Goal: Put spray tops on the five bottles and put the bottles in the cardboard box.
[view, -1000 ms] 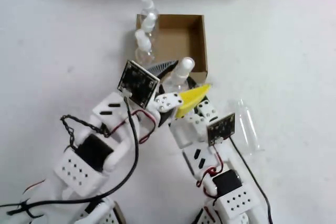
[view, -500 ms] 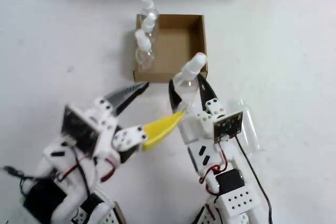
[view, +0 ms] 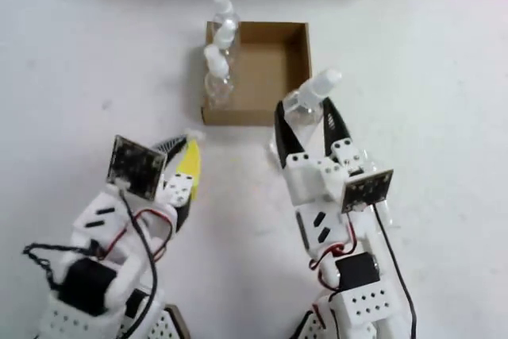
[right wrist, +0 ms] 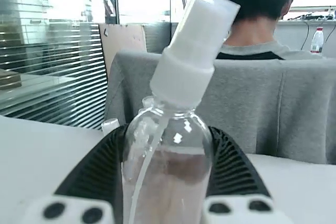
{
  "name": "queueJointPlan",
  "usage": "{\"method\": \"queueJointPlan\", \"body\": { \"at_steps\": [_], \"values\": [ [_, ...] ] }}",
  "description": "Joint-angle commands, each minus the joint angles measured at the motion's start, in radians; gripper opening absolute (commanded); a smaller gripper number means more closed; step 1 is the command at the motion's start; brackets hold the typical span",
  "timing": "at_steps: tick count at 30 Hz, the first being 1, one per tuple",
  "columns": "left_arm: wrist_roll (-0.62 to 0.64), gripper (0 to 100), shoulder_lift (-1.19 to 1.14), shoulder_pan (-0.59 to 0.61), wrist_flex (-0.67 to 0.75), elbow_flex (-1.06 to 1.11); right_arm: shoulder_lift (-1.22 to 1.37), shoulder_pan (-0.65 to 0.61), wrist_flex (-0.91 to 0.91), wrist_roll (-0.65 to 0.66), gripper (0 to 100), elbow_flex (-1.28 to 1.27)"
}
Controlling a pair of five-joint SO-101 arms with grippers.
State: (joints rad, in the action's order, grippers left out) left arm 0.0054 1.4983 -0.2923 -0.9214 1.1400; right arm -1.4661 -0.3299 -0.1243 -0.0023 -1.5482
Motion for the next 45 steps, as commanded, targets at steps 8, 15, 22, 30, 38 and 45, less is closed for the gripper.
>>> {"method": "queueJointPlan", "body": {
  "at_steps": [8, 15, 22, 30, 38, 45],
  "values": [
    [-0.006, 2, 0.016, 0.139, 0.227, 0.325, 0.180, 0.007, -0.005, 0.066, 1.5, 0.253],
    [-0.008, 2, 0.016, 0.203, 0.394, 0.491, 0.447, 0.007, -0.091, 0.066, 1.5, 0.402],
    [-0.008, 2, 0.016, 0.286, 0.476, 0.559, 0.664, 0.008, -0.285, 0.068, 1.5, 0.422],
    [-0.008, 2, 0.016, 0.285, 0.476, 0.559, 1.040, 0.036, -0.400, 0.063, 1.5, 0.634],
    [-0.009, 2, 0.015, 0.285, 0.476, 0.559, 1.409, 0.062, -0.432, 0.063, 1.5, 0.928],
    [-0.009, 2, 0.013, 0.285, 0.476, 0.559, 1.709, 0.088, -0.432, 0.063, 1.5, 1.192]
  ]
}}
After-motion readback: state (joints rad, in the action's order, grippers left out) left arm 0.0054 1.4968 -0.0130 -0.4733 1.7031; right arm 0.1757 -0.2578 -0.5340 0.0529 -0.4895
